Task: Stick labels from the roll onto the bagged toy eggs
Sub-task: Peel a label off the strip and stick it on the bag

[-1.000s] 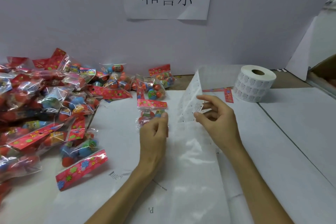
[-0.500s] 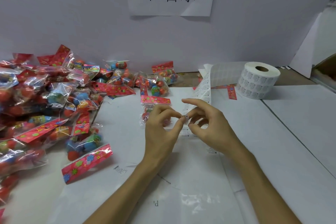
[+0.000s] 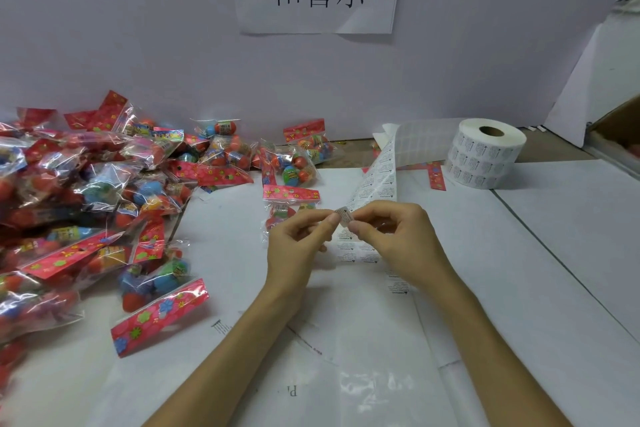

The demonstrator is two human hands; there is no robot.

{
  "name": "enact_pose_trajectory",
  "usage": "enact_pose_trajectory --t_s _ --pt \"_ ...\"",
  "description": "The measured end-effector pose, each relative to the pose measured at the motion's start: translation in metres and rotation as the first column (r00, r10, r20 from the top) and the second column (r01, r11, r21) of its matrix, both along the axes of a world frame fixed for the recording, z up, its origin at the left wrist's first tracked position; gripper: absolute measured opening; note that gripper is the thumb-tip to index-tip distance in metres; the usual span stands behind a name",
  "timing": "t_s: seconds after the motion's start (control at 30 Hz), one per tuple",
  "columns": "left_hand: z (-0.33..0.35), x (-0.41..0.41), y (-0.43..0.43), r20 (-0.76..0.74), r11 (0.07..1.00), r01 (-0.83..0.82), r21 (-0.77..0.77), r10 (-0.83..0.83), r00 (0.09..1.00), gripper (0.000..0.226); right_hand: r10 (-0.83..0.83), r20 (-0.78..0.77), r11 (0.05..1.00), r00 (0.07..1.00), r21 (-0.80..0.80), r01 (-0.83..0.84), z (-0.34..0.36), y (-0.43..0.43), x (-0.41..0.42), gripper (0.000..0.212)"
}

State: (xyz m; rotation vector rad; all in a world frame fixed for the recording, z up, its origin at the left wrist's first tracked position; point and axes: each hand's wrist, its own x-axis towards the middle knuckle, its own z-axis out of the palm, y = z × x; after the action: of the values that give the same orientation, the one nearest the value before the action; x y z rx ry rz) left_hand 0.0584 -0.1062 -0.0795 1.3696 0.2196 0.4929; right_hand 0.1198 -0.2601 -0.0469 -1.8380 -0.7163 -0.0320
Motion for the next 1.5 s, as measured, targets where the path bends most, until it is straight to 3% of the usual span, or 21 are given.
enact_pose_trajectory --t_s 0.13,0.2,0.33,0.37,0.5,0.57,0.63,0.77,0.9,0.97,1.03,1.17,1.37,1.43,1.5 --pt "0.004 -0.002 0.000 -0.020 0.988 0.058 -0.140 -0.062 0.998 0.009 0.006 0.007 1.000 1.000 0.028 -0.006 0.000 0.000 -0.001 0.035" --pt "0.003 -0.002 -0.001 -0.020 0.997 0.027 -0.074 -0.028 0.999 0.014 0.001 0.035 1.000 0.999 -0.010 0.000 -0.001 0.000 0.000 0.036" --pt "0.004 -0.004 -0.001 0.050 0.994 0.022 0.105 -0.027 0.998 0.057 -0.029 0.107 0.993 0.994 -0.109 0.041 -0.008 -0.001 0.004 0.024" --pt "0.004 -0.004 0.000 0.063 0.987 0.003 0.160 -0.013 0.998 0.057 -0.030 0.121 0.991 0.992 -0.125 0.045 -0.009 -0.001 0.005 0.019" --pt "0.005 -0.004 0.002 0.106 0.881 -0.077 0.467 0.031 0.994 0.011 -0.004 0.174 0.983 0.985 -0.178 0.036 -0.010 -0.001 0.006 0.014" --pt "0.004 -0.004 0.003 0.126 0.820 -0.126 0.558 0.067 0.990 0.004 -0.005 0.173 0.983 0.985 -0.181 0.036 -0.011 -0.001 0.005 0.014" --pt "0.004 -0.003 0.005 0.122 0.825 -0.129 0.550 0.074 0.990 0.006 -0.022 0.168 0.983 0.985 -0.173 0.052 -0.011 -0.001 0.004 0.018" --pt "0.009 -0.002 0.005 0.069 0.948 -0.055 0.315 0.035 0.997 0.015 -0.067 0.204 0.988 0.977 -0.126 0.094 -0.010 0.000 0.004 0.029" --pt "0.015 -0.004 0.005 -0.028 1.000 0.019 0.019 -0.018 0.999 0.014 -0.128 -0.004 0.989 0.992 -0.071 0.127 -0.005 0.002 0.002 0.048" --pt "0.017 -0.005 0.005 -0.028 0.991 0.078 -0.110 -0.082 0.996 0.007 -0.122 -0.140 0.993 0.983 -0.013 0.121 -0.001 0.001 0.002 0.034" --pt "0.017 -0.006 0.003 -0.016 0.983 0.116 -0.141 -0.119 0.993 0.015 -0.064 -0.301 0.994 0.951 0.061 0.086 0.003 0.000 0.003 0.019" --pt "0.016 -0.007 0.001 -0.019 0.981 0.132 -0.139 -0.136 0.990 0.017 0.097 -0.522 0.984 0.848 0.179 -0.003 0.006 0.001 -0.001 0.011" --pt "0.016 -0.008 0.000 -0.005 0.990 0.137 -0.037 -0.138 0.990 0.015 0.068 -0.510 0.960 0.857 0.267 0.084 0.006 0.005 -0.004 0.011" --pt "0.017 -0.007 0.006 0.024 0.997 -0.019 0.079 0.017 1.000 0.016 0.043 -0.505 0.940 0.862 0.314 0.137 0.008 0.005 -0.004 0.015" --pt "0.015 -0.008 0.017 0.066 0.914 -0.287 0.286 0.280 0.958 0.017 0.018 -0.505 0.924 0.863 0.338 0.178 0.010 0.003 -0.003 0.019"
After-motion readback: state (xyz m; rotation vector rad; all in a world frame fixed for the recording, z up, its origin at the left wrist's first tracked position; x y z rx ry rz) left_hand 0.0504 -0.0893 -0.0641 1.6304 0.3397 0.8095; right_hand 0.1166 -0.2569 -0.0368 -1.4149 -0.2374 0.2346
